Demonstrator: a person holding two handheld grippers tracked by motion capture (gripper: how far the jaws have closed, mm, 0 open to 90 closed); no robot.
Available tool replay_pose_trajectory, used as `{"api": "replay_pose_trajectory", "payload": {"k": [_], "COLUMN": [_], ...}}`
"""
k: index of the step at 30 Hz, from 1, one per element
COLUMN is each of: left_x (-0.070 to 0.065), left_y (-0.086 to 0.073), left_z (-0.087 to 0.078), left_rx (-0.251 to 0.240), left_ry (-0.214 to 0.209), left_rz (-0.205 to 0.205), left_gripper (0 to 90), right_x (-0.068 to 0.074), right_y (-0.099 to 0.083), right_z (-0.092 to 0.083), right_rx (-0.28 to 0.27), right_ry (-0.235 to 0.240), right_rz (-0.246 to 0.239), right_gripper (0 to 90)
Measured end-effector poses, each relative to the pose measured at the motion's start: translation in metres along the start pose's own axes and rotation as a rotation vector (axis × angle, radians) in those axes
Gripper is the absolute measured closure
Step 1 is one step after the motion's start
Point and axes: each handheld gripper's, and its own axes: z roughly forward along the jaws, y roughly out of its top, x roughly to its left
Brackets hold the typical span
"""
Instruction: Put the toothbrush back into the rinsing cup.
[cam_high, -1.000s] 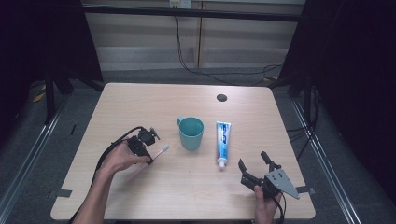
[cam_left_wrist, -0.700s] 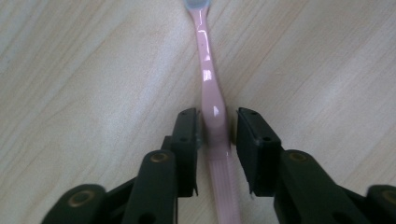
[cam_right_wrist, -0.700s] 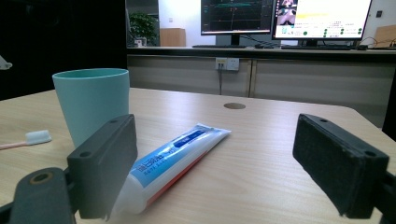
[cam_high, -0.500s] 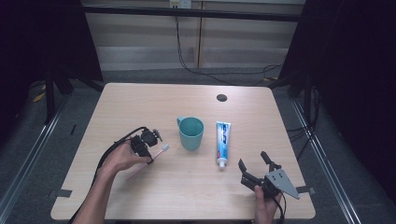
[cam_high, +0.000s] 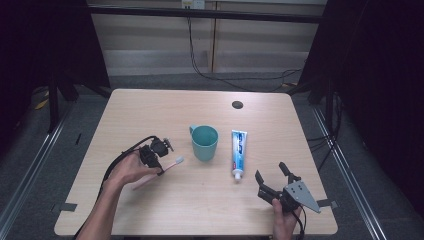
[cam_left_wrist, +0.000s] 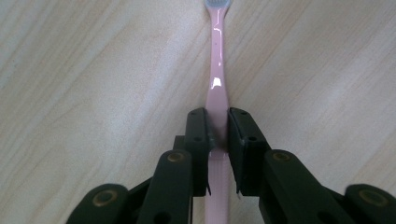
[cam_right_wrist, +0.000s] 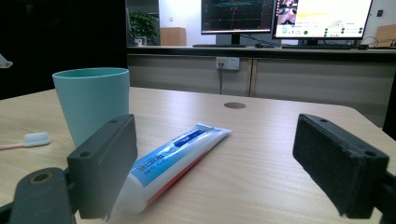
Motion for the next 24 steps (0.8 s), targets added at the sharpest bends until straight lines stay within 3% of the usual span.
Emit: {"api": "replay_pose_trajectory", "payload": {"k": [6,9,24], "left_x": [0.0,0.001,0.009], "left_y": [-0.002,-0.003,-0.014], "left_z": [-0.002,-0.004,-0.024], "left_rx": [-0.017,-0.043,-0.14], "left_ry": [0.003,-0.015,-0.053], "left_rz": [0.004,0.001,-0.045], "left_gripper": [78.9,78.9,78.9], "right_x": [0.0,0.0,0.0], "right_y": [0.0,0.0,0.0], "right_z": [0.0,0.0,0.0], "right_rx": [0.003,0.0,0.001], "right_ry": [-0.002,-0.002,-0.002], "right_rz": [-0.001,0.0,0.0], "right_gripper": [13.1,13.1,13.1]}}
